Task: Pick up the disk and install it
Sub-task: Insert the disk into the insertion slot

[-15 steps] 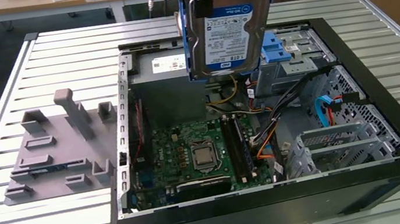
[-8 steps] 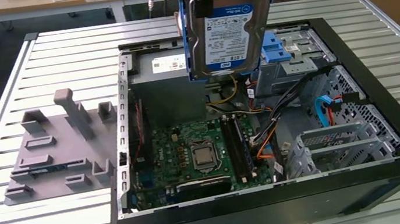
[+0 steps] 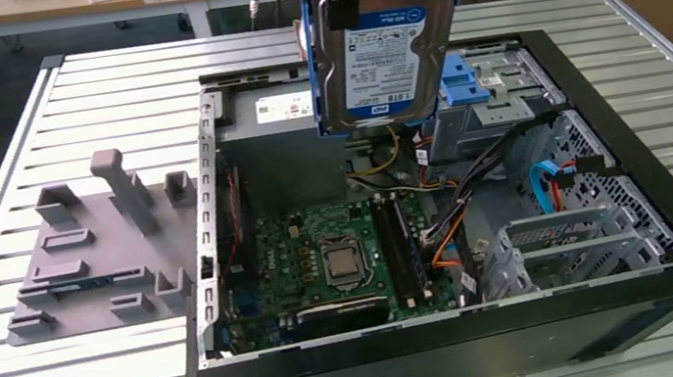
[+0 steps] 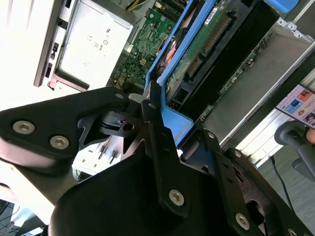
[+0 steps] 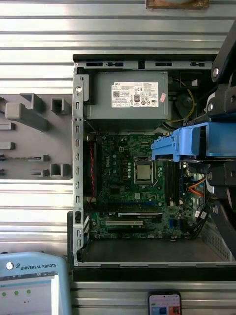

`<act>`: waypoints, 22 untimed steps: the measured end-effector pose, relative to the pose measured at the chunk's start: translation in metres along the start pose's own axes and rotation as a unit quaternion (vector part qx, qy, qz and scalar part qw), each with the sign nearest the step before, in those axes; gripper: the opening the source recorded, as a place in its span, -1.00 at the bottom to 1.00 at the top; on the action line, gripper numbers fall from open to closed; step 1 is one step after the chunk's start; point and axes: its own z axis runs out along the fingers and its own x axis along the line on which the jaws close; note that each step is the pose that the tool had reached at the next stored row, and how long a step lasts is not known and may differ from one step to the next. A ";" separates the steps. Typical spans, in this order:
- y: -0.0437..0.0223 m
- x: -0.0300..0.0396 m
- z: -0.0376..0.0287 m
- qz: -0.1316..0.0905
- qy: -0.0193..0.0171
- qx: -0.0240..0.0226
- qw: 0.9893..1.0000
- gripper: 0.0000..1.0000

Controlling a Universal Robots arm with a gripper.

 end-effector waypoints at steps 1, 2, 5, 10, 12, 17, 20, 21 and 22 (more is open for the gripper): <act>0.0000 0.0000 0.0000 0.000 0.000 0.000 1.000 -0.27; 0.0000 0.0000 0.0000 0.000 0.000 0.000 1.000 -0.27; -0.0005 0.0004 -0.0001 0.000 0.000 0.000 1.000 -0.27; -0.0008 0.0136 -0.0001 0.000 0.000 0.000 1.000 -0.27; -0.0010 0.0199 -0.0001 0.000 0.000 0.000 1.000 -0.27; -0.0112 0.0243 -0.0001 0.000 0.000 0.000 1.000 -0.27; -0.0183 0.0246 0.0002 0.000 0.000 0.000 1.000 -0.27; -0.0184 0.0246 0.0003 0.000 0.000 0.000 1.000 -0.27; -0.0184 0.0247 0.0003 0.000 0.000 0.000 1.000 -0.27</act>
